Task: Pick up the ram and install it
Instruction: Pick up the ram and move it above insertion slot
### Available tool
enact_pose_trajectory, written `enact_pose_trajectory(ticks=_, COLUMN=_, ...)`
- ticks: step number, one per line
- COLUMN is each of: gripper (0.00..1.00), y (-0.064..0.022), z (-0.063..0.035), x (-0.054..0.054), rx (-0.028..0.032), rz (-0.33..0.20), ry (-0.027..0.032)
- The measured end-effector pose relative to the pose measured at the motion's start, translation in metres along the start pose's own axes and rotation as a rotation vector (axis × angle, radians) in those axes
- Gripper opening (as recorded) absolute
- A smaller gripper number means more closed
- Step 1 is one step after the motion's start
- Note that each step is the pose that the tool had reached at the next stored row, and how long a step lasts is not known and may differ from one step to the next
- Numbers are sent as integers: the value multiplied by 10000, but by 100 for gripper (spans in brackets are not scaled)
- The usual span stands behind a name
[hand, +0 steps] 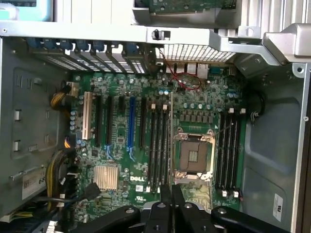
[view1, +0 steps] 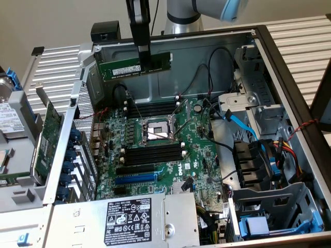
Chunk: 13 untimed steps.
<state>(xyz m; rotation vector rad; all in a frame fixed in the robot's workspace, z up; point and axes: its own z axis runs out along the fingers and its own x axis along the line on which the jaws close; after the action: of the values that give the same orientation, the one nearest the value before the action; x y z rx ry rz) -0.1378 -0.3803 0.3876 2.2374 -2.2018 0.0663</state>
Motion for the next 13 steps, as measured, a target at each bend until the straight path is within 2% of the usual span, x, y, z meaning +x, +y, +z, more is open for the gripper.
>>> enact_pose_trajectory(ticks=2, gripper=13, y=0, z=28, x=-46, rx=-13, rz=0, ry=1)
enact_pose_trajectory(ticks=9, gripper=13, y=2, z=114, x=-51, rx=-28, rz=5, ry=0)
enact_pose_trajectory(ticks=13, gripper=13, y=3, z=126, x=-48, rx=-34, rz=4, ry=0)
